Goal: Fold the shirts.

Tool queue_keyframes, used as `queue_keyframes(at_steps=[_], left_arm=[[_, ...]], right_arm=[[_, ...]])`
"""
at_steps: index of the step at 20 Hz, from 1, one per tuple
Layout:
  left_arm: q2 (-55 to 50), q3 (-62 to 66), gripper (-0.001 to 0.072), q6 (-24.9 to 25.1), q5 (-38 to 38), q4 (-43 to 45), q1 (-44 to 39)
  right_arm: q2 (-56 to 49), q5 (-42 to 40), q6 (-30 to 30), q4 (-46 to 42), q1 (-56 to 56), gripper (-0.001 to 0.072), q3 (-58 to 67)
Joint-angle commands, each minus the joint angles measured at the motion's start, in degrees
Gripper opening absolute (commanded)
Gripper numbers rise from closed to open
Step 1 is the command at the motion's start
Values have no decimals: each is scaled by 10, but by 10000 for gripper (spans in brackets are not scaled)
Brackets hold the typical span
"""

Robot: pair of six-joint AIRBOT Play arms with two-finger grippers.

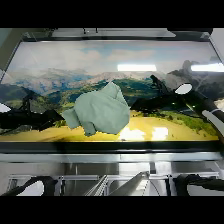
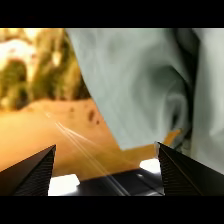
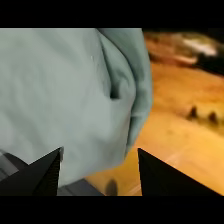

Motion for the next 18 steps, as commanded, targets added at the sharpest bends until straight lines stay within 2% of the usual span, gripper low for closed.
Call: queue_keyframes(at_steps=[1, 6, 7, 8, 9, 10, 11, 12, 14, 16, 18], left_arm=[[-85, 20, 699, 48, 14, -41, 2], [-166, 94, 697, 42, 14, -39, -81], [-176, 103, 642, 37, 14, -39, -95], [-183, 110, 394, 31, 12, -39, -105], [-188, 116, 65, 29, 5, -39, -112], [-189, 123, 5, 29, -3, -39, -113], [-188, 130, 5, 27, -14, -39, -113], [-188, 141, 5, 27, -31, -38, -109], [-182, 157, 5, 24, -62, -39, -94], [-156, 159, 4, 15, -68, -40, -78], [-111, 159, 5, 5, -73, -41, -56]], right_arm=[[-65, 1, -53, 80, 0, 517, 21], [-72, -13, -53, 82, 0, 516, 24], [-72, -13, -52, 82, 0, 516, 24], [-72, -13, -53, 83, 3, 516, 24], [-72, -13, -53, 89, 7, 516, 24], [-73, -14, -53, 94, 14, 516, 24], [-77, -14, -53, 101, 23, 508, 26], [-83, -18, -53, 103, 31, 443, 30], [-101, -28, -53, 113, 44, 375, 40], [-115, -26, -76, 145, 48, 7, 49], [-111, -13, -122, 193, 44, 13, 60]])
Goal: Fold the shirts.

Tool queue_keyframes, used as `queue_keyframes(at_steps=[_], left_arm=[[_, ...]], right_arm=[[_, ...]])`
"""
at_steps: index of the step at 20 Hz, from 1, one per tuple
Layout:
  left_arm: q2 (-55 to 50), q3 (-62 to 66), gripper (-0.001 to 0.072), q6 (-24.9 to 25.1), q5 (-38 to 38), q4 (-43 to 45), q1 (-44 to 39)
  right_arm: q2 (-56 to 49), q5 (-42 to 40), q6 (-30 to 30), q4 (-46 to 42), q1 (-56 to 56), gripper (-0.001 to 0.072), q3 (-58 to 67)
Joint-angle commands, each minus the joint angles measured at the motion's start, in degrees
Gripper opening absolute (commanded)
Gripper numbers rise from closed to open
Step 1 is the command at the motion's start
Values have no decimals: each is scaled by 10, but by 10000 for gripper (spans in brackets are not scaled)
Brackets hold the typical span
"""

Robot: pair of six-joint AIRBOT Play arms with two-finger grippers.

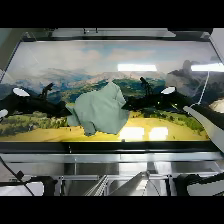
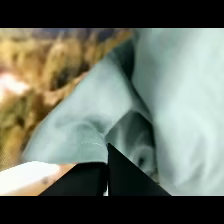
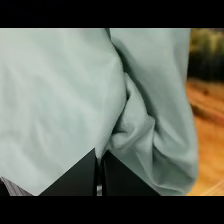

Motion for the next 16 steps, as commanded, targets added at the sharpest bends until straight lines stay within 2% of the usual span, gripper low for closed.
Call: queue_keyframes(at_steps=[1, 3, 6, 9, 11, 13, 14, 16], left_arm=[[73, 7, 5, -14, -32, -6, 34], [150, 12, 5, -13, -72, -35, 64], [284, 74, 5, -3, -111, -155, 118], [435, 175, 6, 16, -50, -291, 176], [526, 240, 17, 17, 28, -291, 214], [595, 275, 18, -2, 94, -250, 255], [614, 283, 19, -23, 103, -239, 275], [626, 284, 19, -30, 88, -269, 301]], right_arm=[[5, 31, -50, 69, -2, 13, 25], [54, 80, -49, 71, -22, 12, 59], [191, 126, -41, 70, -69, 12, 128], [382, 59, -41, 68, -122, 13, 183], [513, -27, -41, 40, -153, 13, 188], [616, -97, -38, -42, -162, 14, 188], [647, -114, -38, -59, -162, 13, 188], [669, -108, -38, -60, -162, 14, 188]])
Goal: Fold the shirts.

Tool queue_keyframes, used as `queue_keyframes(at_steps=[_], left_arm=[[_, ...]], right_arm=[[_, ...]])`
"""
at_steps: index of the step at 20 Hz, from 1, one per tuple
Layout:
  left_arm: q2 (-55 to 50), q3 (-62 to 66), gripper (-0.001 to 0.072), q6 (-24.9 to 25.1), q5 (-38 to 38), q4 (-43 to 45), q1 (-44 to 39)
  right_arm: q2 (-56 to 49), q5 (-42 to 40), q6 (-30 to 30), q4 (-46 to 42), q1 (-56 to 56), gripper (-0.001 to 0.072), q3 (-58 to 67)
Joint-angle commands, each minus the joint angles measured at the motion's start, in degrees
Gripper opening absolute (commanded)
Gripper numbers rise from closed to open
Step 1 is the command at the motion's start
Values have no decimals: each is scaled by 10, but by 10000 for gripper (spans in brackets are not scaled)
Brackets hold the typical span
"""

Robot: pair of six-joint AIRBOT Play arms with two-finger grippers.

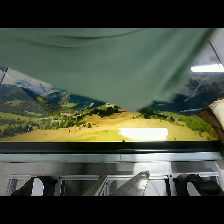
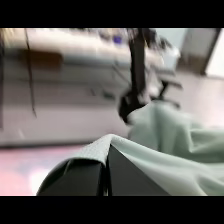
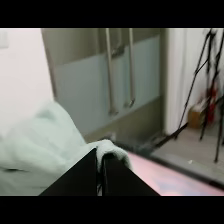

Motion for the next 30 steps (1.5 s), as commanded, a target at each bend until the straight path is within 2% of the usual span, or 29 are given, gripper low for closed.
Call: queue_keyframes(at_steps=[1, 4, 7, 9, 11, 12, 13, 14, 15, 16, 17, 19, 21, 22, 23, 25, 27, 28, 29, 30], left_arm=[[49, 16, 19, -21, 27, -59, 49], [-7, -24, 19, -4, -19, -137, 33], [-97, -85, 16, 27, -37, -133, -60], [-175, -132, 16, 62, -12, -86, -163], [-264, -166, 13, 122, 45, -14, -262], [-312, -171, 16, 134, 75, 32, -299], [-355, -166, 29, 132, 92, 66, -323], [-396, -149, 289, 131, 87, 90, -336], [-429, -126, 428, 121, 69, 103, -338], [-456, -95, 642, 118, 45, 117, -334], [-477, -65, 720, 105, 26, 130, -324], [-505, -8, 719, 81, -11, 161, -290], [-524, 27, 719, 47, -40, 192, -255], [-533, 32, 719, 43, -47, 203, -240], [-544, 31, 719, 43, -50, 212, -232], [-580, 31, 719, 42, -53, 221, -227], [-629, 32, 718, 42, -35, 220, -238], [-652, 32, 718, 42, -16, 220, -246], [-673, 32, 717, 45, 5, 220, -256], [-695, 32, 718, 54, 30, 220, -268]], right_arm=[[73, -34, 2, -44, -9, 13, 5], [-4, 28, 32, -39, -9, 14, 4], [-151, 86, 39, -25, 32, 14, 4], [-264, 87, 37, -25, 84, 14, 4], [-376, 70, 2, -25, 128, 14, 4], [-427, 48, -3, -25, 141, 15, 4], [-475, 27, -2, -24, 145, 74, 5], [-511, 29, 8, -25, 140, 342, 5], [-530, 46, 24, -25, 127, 529, 5], [-539, 77, 35, -25, 105, 530, 5], [-538, 106, 42, -26, 80, 519, 5], [-526, 177, 69, -28, 13, 516, 5], [-517, 269, 80, -30, -48, 376, 1], [-512, 312, 81, -32, -70, 350, -16], [-503, 337, 86, -32, -84, 361, -48], [-474, 330, 79, -46, -95, 361, -154], [-444, 263, 65, -75, -88, 362, -264], [-435, 220, 64, -81, -81, 385, -310], [-433, 179, 65, -81, -71, 503, -344], [-433, 141, 74, -81, -59, 588, -369]])
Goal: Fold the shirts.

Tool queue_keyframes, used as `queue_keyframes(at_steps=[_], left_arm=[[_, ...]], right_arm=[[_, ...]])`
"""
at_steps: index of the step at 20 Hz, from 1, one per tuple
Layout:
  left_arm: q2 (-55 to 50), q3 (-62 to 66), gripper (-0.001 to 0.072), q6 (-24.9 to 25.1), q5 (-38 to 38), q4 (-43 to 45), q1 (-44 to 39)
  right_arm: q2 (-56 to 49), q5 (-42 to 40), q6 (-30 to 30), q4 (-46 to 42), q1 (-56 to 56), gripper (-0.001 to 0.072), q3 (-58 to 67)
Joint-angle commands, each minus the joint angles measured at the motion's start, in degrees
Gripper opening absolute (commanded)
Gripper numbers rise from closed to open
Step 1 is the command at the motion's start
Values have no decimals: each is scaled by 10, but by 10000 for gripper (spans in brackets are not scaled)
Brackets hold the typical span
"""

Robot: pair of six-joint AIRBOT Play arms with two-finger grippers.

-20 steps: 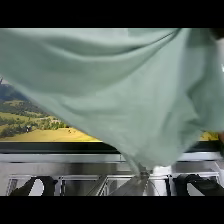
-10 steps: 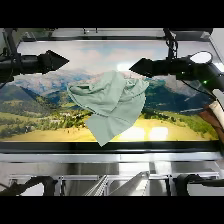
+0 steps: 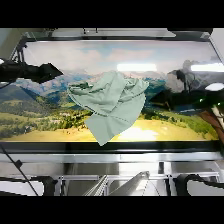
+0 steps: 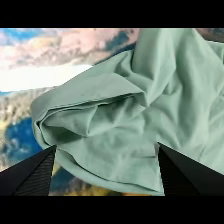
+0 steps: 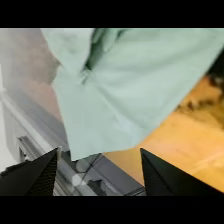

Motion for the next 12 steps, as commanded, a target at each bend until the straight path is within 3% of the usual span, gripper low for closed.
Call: queue_keyframes(at_steps=[1, 3, 6, 8, 9, 10, 11, 12], left_arm=[[-76, 3, 718, 19, 71, 9, -29], [-112, 17, 717, 28, 104, 10, -51], [-172, 89, 717, 27, 89, 9, -74], [-208, 140, 700, 24, 63, 10, -88], [-224, 161, 699, 24, 43, 10, -93], [-237, 180, 698, 24, 23, 10, -99], [-249, 199, 698, 24, 6, 10, -99], [-259, 216, 696, 21, -11, 10, -99]], right_arm=[[14, -125, 21, -16, 30, 596, -119], [0, -178, 66, -15, 75, 595, -128], [-24, -261, 132, -10, 164, 594, -127], [-44, -301, 144, 36, 214, 591, -127], [-54, -311, 133, 78, 233, 484, -124], [-61, -320, 114, 110, 247, 425, -119], [-68, -323, 99, 137, 258, 424, -109], [-72, -321, 88, 151, 263, 328, -98]])
